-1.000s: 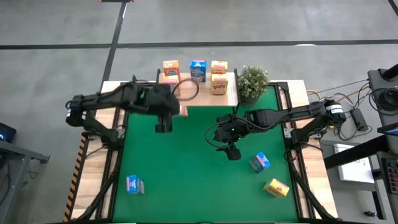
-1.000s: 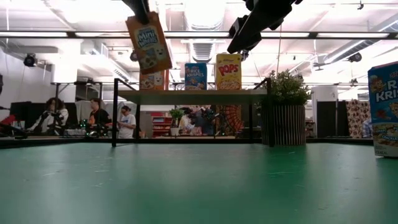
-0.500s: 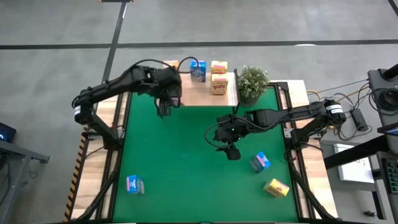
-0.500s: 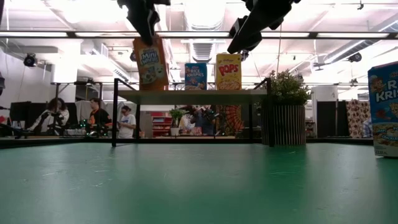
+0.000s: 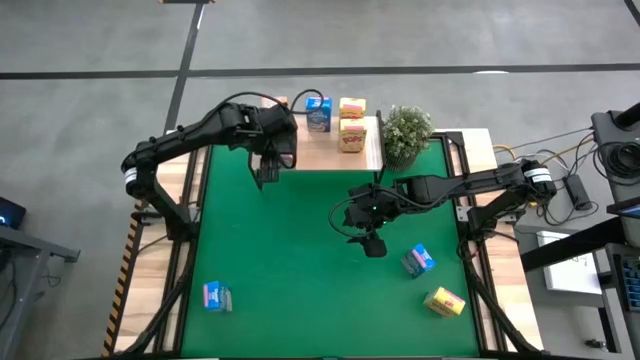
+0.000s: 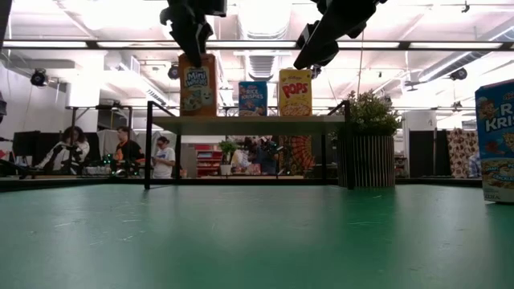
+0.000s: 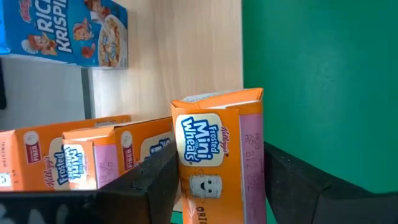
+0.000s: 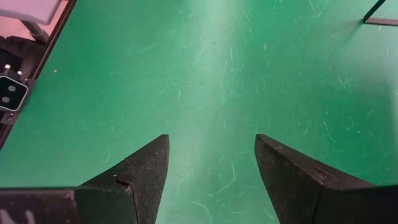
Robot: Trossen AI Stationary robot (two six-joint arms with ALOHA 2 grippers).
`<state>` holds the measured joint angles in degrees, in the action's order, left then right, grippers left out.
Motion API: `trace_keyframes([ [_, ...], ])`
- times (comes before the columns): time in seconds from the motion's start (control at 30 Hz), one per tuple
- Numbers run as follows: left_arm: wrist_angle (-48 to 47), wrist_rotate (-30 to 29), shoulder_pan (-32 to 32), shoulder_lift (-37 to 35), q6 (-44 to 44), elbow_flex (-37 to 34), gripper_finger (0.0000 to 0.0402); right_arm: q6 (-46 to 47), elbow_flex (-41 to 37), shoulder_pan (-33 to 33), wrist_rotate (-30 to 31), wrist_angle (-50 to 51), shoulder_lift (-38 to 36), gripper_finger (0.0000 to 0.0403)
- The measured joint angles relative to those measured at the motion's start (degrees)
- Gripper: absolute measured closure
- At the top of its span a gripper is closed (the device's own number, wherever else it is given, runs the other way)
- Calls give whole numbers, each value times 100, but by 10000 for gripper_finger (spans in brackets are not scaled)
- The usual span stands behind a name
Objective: Stack cereal on shelf
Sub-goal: Put the orange cereal box on the shelf, then adjust the front orange cereal box on the shelf
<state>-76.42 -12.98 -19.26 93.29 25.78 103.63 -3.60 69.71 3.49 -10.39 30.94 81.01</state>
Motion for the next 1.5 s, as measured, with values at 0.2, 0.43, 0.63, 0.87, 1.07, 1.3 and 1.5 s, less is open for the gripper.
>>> trace_keyframes([
  [0.2, 19, -15, -36, 1, 57, -2, 200, 20, 0, 0, 0, -7, 0, 177],
  [0.43, 58, -15, -42, -4, 96, 174, 200, 22, 0, -1, 0, -22, 0, 177],
  [0.63, 54, -15, -47, -10, 129, 542, 189, 22, 0, 0, 0, -42, 0, 177],
  [0.87, -49, -13, -42, -12, 104, 1087, 170, 22, 0, 0, 0, -62, 0, 177],
  [1.07, -270, -13, -38, -174, -167, 1381, 175, -63, 0, -2, 8, -519, 0, 177],
  [1.3, 170, -13, -23, -900, -561, 755, 196, -371, 0, -24, 636, -1093, 0, 177],
  [1.5, 1323, -6, -23, -1770, -736, -550, 209, -438, 0, -333, 1048, -1440, 0, 198],
])
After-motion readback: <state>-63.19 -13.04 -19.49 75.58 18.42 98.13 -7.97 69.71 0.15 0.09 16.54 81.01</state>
